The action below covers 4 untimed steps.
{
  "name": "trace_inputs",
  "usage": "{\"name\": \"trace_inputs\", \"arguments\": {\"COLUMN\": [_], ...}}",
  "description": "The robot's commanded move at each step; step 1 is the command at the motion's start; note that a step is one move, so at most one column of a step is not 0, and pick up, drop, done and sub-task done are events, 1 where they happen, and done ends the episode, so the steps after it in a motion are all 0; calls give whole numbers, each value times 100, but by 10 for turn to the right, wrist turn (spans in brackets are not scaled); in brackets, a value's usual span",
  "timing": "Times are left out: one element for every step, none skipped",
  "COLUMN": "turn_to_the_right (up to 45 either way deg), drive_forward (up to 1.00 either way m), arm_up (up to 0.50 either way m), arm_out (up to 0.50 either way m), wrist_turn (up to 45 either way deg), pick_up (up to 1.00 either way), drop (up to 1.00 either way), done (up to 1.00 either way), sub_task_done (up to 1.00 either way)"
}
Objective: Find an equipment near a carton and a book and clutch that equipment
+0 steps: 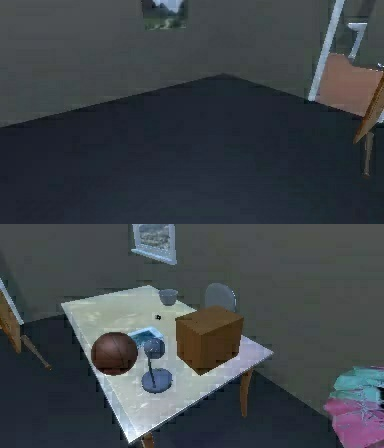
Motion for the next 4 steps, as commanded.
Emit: {"name": "trace_inputs", "arguments": {"turn_to_the_right": [-180, 450, 90, 0], "drive_forward": [0, 0, 0, 80], "arm_up": [0, 0, 0, 0], "arm_out": [0, 0, 0, 0], "wrist_turn": [0, 0, 0, 0], "pick_up": [0, 0, 0, 0], "drop": [0, 0, 0, 0], "done": [0, 0, 0, 0], "sub_task_done": [0, 0, 0, 0]}}
